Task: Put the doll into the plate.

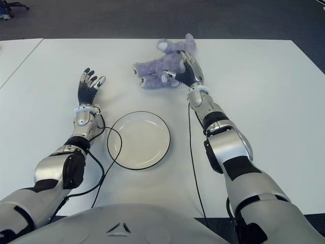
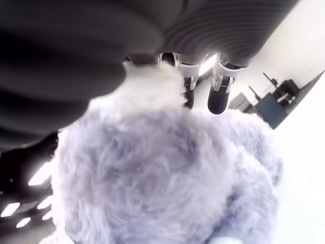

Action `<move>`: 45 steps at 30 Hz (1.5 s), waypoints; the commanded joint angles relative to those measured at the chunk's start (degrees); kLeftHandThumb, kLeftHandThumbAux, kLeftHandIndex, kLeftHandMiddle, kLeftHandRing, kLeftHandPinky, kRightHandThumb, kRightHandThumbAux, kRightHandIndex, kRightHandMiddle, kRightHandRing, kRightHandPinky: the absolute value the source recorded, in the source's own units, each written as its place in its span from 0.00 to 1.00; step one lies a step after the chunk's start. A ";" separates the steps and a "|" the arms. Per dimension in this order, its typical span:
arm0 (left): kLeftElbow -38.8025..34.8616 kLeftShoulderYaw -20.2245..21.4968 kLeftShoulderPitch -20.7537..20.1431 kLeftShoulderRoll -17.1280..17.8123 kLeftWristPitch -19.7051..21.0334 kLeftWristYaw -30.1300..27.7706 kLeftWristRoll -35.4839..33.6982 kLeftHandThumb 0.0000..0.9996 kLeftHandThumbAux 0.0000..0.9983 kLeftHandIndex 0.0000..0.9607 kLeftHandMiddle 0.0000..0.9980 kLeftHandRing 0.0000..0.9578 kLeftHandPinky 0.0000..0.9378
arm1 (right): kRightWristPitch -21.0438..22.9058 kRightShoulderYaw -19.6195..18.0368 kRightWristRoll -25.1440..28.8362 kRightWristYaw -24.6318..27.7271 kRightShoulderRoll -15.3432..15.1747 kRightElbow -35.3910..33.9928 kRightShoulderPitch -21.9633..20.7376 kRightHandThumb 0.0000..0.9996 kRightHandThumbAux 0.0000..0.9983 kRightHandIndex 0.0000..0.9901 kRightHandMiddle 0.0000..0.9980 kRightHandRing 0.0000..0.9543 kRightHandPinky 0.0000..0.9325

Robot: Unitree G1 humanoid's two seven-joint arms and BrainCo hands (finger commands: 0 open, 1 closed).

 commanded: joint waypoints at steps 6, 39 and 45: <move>7.64 -0.51 11.04 -3.51 9.41 -0.88 0.08 0.00 0.60 0.03 0.11 0.12 0.13 | 2.13 1.26 -1.09 2.47 1.02 1.02 -0.80 0.03 0.30 0.00 0.00 0.00 0.00; 7.63 -0.01 10.41 -4.52 9.65 -0.58 -0.43 0.00 0.58 0.01 0.10 0.12 0.13 | 6.28 3.60 -2.39 -1.70 2.68 2.06 -0.80 0.23 0.47 0.00 0.00 0.17 0.00; 7.61 0.29 10.33 -4.89 9.59 -0.78 -0.78 0.00 0.55 0.01 0.11 0.12 0.13 | 5.83 1.52 -0.35 -3.47 4.15 2.58 0.33 0.35 0.57 0.16 0.10 0.18 0.25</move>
